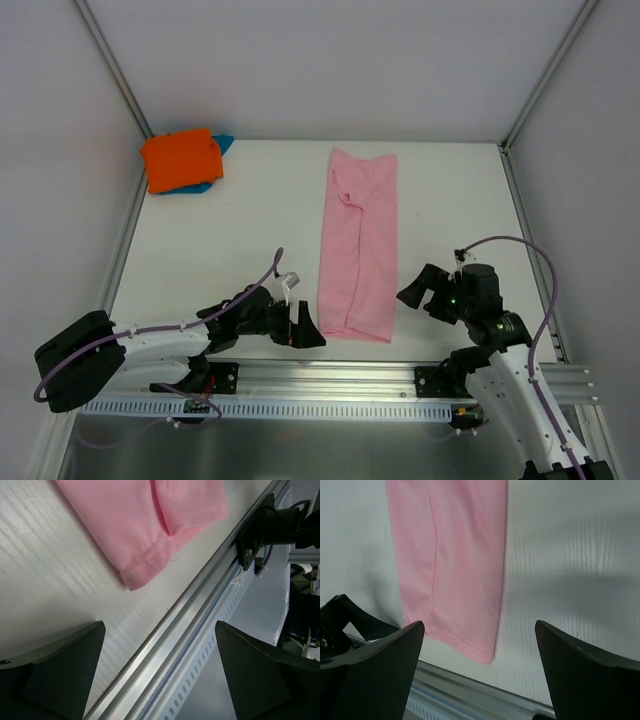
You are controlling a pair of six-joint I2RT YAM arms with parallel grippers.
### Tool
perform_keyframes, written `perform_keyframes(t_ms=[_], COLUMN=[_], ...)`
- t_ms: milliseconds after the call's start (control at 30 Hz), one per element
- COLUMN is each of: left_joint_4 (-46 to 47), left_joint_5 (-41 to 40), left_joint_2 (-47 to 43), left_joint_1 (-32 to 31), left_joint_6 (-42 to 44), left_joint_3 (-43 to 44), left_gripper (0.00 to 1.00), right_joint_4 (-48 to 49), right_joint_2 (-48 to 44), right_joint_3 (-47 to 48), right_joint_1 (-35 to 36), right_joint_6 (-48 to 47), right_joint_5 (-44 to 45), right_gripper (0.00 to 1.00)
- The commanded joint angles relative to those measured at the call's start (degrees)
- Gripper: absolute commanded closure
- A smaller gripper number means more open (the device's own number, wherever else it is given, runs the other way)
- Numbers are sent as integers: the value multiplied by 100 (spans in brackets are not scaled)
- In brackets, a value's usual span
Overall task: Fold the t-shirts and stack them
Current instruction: Grab the bottom of the folded rectangular tshirt with both arms
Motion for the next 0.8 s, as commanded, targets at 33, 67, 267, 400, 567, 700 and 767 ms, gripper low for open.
perform_keyframes(t_ms=[33, 67, 267, 400, 567, 700, 767], left_joint_4=[568, 551, 480, 445, 488, 707, 831], left_joint_5=[-31, -14, -22, -14, -180, -233, -190], left_joint_2=[55, 47, 29, 73, 178, 476, 792], left_joint_1=[5, 5, 5, 5, -4, 5, 5], left_joint_6=[-146, -119, 12, 74, 171, 250, 268], left_joint_3=[-112, -95, 28, 99, 160, 257, 371], left_gripper=[5, 5, 4, 4, 4, 3, 3], right_joint_4=[-378, -430, -466, -238, 210, 473, 509], right_joint_2=[-330, -357, 212, 890, 1383, 1515, 1577], right_joint_3=[-322, -383, -692, -560, -630, -735, -735], right_joint_1=[100, 118, 363, 601, 1031, 1286, 1453], right_joint_6=[329, 356, 365, 374, 602, 830, 927], right_joint_5=[-86, -95, 89, 248, 212, 204, 213], right_gripper=[0, 0, 1, 0, 1, 1, 1])
